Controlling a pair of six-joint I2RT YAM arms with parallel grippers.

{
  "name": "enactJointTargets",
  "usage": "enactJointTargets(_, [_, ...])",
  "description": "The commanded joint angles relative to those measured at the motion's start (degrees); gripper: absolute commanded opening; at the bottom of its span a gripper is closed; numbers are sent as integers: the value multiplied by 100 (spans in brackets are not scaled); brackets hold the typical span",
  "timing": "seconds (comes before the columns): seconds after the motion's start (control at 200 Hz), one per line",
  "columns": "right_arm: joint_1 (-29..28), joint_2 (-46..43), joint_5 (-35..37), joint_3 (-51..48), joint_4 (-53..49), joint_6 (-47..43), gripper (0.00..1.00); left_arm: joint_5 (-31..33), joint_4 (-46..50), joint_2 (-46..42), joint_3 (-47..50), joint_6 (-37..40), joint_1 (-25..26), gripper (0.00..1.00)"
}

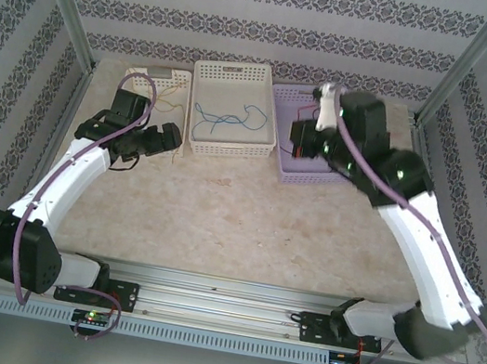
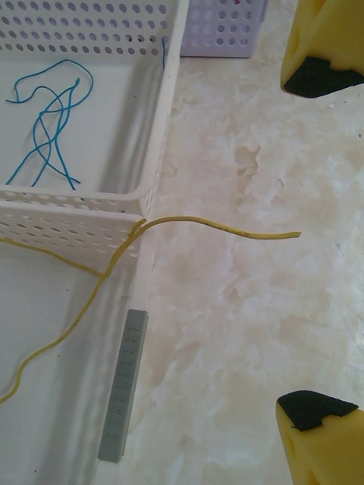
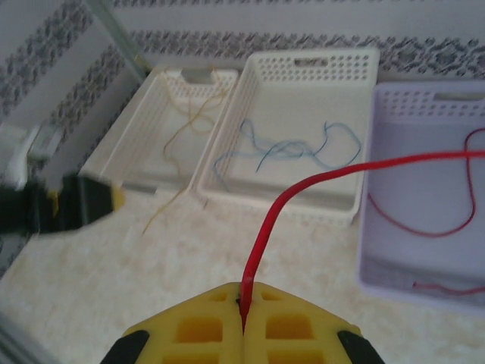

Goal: Untangle the cables

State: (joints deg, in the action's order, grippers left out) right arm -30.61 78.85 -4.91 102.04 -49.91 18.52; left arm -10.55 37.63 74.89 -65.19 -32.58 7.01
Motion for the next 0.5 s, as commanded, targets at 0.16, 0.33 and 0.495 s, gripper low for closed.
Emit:
enactJointTargets(0.16, [1044,1513,-1866,-88,895,-99,0,-82,-250,-183,107,10,-33,100])
enactJointTargets(0.33, [1381,2390,-2440,-449,1770,169,0,-110,-291,-156,122,-29,-33,100])
enactJointTargets(0.495, [1696,3190,-2672,-432,2122,195,0,-44,-244,-208,138,22,-29,100])
